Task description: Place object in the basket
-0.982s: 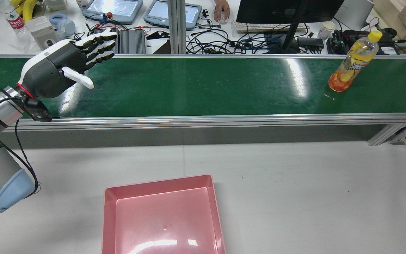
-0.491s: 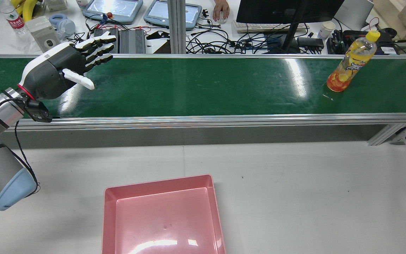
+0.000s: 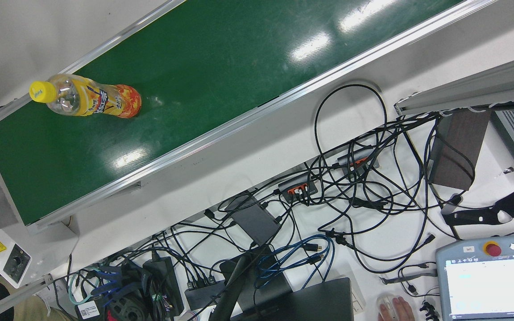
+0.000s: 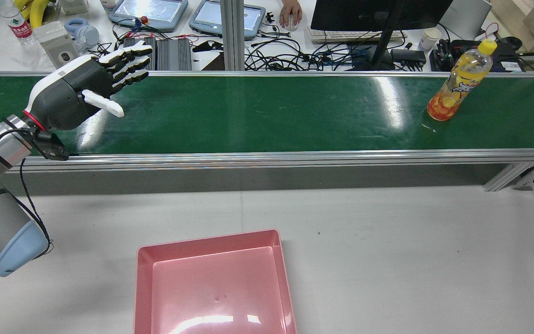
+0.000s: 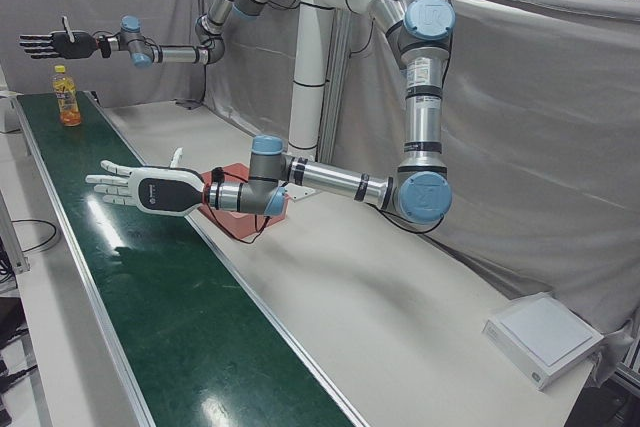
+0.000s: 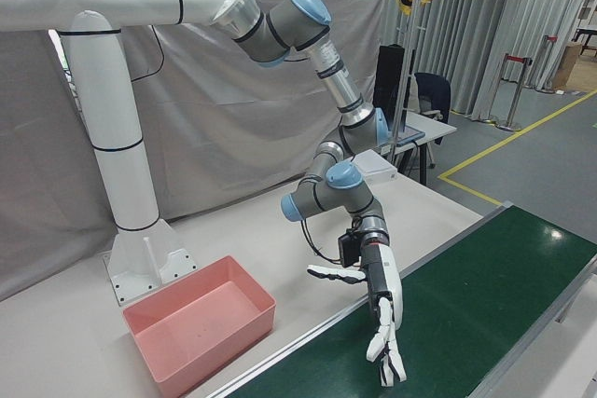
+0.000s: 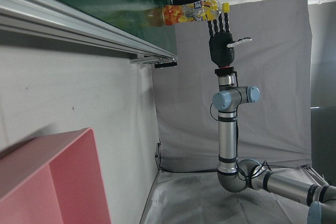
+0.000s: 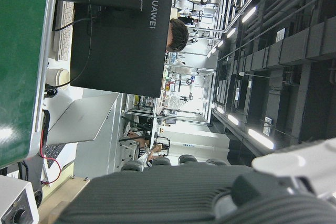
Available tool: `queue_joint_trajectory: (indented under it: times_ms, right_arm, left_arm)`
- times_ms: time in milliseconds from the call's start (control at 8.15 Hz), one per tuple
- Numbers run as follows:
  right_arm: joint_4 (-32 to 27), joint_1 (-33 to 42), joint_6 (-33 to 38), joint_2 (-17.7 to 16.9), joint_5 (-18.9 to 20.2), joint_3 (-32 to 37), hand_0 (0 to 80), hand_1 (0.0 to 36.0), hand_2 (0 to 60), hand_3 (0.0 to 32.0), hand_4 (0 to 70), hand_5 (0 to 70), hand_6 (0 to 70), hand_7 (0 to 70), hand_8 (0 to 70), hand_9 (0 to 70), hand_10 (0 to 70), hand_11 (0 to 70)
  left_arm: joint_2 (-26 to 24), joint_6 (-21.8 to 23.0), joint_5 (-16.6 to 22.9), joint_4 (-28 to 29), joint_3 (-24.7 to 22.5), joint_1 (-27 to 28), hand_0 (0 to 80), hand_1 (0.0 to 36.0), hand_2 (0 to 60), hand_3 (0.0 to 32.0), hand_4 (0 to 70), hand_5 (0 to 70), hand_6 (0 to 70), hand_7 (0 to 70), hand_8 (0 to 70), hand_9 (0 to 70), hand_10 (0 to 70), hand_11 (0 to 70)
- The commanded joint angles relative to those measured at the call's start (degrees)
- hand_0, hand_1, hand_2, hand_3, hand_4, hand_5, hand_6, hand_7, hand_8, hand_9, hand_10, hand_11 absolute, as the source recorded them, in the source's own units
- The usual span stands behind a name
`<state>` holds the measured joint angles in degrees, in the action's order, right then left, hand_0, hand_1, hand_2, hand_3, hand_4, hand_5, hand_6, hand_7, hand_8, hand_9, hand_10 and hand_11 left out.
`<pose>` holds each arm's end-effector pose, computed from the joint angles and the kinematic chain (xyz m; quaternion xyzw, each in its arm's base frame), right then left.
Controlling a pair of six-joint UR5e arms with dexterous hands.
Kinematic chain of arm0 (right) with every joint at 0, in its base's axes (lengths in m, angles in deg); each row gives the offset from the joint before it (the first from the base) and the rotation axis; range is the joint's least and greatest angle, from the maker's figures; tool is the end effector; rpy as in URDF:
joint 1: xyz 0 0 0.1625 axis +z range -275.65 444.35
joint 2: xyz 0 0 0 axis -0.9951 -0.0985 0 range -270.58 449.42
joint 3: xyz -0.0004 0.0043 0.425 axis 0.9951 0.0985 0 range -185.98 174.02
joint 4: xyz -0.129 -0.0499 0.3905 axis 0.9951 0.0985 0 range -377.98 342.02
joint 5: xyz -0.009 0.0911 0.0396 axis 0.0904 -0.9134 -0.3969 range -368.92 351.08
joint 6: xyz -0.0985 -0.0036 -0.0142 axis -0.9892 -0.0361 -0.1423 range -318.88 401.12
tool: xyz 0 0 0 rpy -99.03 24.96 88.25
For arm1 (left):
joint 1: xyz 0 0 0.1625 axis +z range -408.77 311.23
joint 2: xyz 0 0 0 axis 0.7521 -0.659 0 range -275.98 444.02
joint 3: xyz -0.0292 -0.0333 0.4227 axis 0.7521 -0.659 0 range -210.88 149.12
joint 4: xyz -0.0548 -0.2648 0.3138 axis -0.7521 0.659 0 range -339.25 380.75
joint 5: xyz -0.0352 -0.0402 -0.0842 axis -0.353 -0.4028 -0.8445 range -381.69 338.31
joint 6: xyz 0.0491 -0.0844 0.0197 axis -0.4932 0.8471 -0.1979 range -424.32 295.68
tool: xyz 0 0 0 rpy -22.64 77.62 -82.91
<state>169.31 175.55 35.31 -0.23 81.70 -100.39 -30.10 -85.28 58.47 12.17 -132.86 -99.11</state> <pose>0.1424 -0.4857 0.6590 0.0384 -0.6902 0.7218 0.0328 0.2824 -0.5761 0.3624 -0.0945 0.8477 -0.4831 0.1975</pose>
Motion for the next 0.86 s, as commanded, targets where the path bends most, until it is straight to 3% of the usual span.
queue_joint_trajectory:
  times_ms: [0,737]
  right_arm:
    - [0.0,0.1,0.0,0.0,0.0,-0.2,0.0,0.0,0.0,0.0,0.0,0.0,0.0,0.0,0.0,0.0,0.0,0.0]
    - [0.0,0.0,-0.1,-0.1,0.0,-0.1,0.0,0.0,0.0,0.0,0.0,0.0,0.0,0.0,0.0,0.0,0.0,0.0]
  left_arm:
    - [-0.1,0.3,0.0,0.1,-0.1,0.1,54.1,11.2,0.0,2.0,12.3,17.0,1.0,0.0,6.7,6.7,6.3,10.7]
    - [-0.1,0.3,0.2,0.1,-0.4,-0.1,53.7,10.1,0.0,2.2,12.2,17.0,0.7,0.0,6.4,6.2,6.2,10.5]
